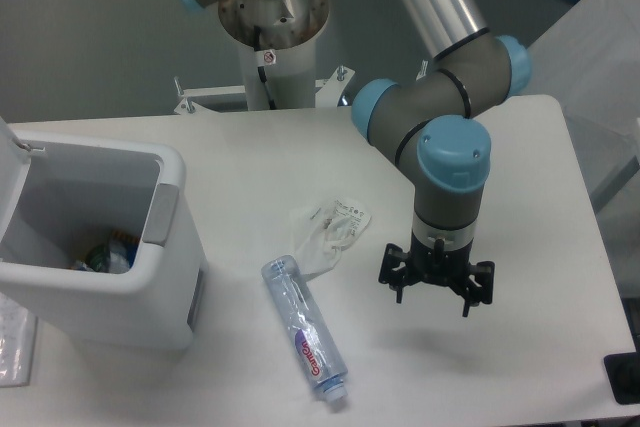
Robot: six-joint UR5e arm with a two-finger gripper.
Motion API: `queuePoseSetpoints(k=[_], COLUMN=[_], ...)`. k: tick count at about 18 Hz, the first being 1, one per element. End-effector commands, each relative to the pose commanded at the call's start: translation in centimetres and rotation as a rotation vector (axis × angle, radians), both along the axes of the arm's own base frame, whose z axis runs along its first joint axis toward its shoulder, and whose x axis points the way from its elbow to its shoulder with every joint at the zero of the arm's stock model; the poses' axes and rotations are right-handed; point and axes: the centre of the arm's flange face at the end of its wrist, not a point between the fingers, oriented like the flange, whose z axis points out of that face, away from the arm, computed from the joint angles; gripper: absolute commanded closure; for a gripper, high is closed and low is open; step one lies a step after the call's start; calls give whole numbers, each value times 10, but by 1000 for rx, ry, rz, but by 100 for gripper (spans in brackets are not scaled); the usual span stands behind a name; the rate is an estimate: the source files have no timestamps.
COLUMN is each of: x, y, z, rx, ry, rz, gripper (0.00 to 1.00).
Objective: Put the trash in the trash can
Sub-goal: 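Move the gripper over the white plastic glove and lower it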
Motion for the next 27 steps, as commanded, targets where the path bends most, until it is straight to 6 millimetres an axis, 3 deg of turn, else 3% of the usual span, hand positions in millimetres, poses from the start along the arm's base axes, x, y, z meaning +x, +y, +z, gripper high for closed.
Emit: queuePoseSetpoints(k=[5, 8, 17, 21, 27], x=[50, 82, 143, 150, 150], y=[-28, -22, -20, -22, -23], z=[-26, -25, -26, -34, -45], rx=[-73, -87, -118, -128, -200], ry=[-74, -95, -143, -144, -121], rz=[-161, -200, -266, -269, -274], gripper=[0, 0, 0, 0, 29])
